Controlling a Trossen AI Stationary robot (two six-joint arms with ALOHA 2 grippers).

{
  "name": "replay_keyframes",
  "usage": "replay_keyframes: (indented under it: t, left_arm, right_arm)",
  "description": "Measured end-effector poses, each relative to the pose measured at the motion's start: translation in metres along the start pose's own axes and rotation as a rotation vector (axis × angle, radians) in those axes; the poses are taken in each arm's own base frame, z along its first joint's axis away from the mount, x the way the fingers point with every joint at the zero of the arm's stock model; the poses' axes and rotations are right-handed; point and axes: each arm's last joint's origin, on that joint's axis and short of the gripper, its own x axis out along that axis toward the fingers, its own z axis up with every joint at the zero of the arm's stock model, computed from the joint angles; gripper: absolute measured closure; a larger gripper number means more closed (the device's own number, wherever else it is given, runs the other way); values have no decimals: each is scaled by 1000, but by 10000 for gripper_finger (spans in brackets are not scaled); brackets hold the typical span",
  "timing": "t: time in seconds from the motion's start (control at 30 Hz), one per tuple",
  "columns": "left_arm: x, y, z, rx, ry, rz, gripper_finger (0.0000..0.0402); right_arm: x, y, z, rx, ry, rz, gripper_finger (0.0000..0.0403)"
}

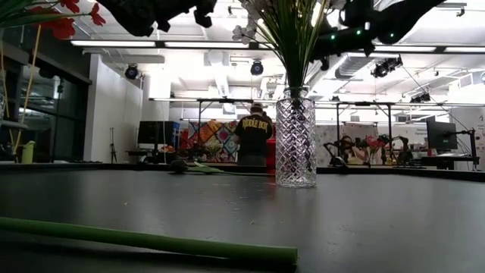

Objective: Sort flowers into vase by color
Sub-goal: Put the top right black tulip into the red vase

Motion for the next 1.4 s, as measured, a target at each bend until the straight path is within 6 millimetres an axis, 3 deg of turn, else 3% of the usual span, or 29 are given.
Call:
replay_keyframes:
  t: [0.2, 0.47, 1.27, 1.4]
  left_arm:
    - [0, -1, -1, -3, 0, -4, 185]
    - [0, -1, -1, -8, 1, -3, 185]
    - [0, 0, 0, -2, -12, 9, 185]
    - [0, 0, 0, -2, -11, 9, 185]
  right_arm:
    - [12, -3, -12, 7, -6, 12, 403]
    - [3, -2, 2, 16, -57, 47, 403]
    - [2, -3, -20, 8, 168, 40, 402]
    - [1, -3, -25, 23, 221, 44, 383]
